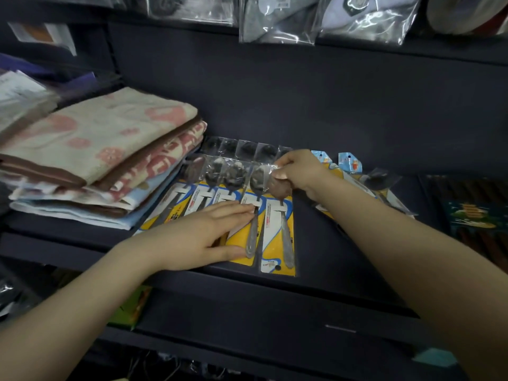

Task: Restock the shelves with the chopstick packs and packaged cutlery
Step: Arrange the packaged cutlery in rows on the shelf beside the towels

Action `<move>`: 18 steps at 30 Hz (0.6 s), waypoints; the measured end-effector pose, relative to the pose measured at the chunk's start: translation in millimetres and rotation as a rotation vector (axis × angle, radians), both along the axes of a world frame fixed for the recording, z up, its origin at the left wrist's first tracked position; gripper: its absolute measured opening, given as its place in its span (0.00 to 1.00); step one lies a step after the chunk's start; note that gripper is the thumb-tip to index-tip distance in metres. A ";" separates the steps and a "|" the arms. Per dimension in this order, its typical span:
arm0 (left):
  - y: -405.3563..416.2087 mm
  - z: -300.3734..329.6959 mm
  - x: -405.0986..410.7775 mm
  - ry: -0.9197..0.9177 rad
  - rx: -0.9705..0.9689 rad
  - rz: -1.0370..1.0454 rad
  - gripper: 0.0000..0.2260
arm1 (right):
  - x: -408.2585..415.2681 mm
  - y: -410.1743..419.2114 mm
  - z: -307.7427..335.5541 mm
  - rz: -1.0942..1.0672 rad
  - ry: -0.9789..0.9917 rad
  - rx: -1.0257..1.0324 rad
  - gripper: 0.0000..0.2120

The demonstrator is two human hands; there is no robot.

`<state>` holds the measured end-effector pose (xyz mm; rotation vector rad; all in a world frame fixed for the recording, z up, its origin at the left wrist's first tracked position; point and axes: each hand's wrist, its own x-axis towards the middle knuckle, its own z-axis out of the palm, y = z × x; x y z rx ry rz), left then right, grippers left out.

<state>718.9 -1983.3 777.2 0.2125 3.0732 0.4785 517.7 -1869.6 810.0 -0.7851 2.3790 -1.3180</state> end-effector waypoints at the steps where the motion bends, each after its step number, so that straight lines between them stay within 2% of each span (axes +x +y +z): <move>1: 0.8 0.7 1.0 0.010 0.013 0.007 0.33 | -0.1 -1.4 0.1 -0.002 -0.034 -0.033 0.05; 4: 1.9 -1.2 2.2 0.060 -0.010 -0.001 0.32 | 1.1 -5.8 -3.0 -0.023 -0.052 -0.061 0.09; 7: 0.8 -3.2 2.1 0.080 -0.028 0.001 0.37 | 0.3 -3.7 -8.0 -0.058 -0.028 -0.084 0.10; 12: -0.4 -5.1 1.2 0.114 -0.004 -0.005 0.39 | -7.6 8.9 -5.3 -0.052 0.093 0.046 0.08; 15: -0.2 -1.3 2.8 0.093 0.061 0.016 0.39 | -0.9 10.2 -0.6 -0.029 0.297 0.208 0.10; 18: -7.4 6.2 6.3 0.187 0.122 0.172 0.43 | 6.9 0.1 7.3 0.000 0.540 0.188 0.13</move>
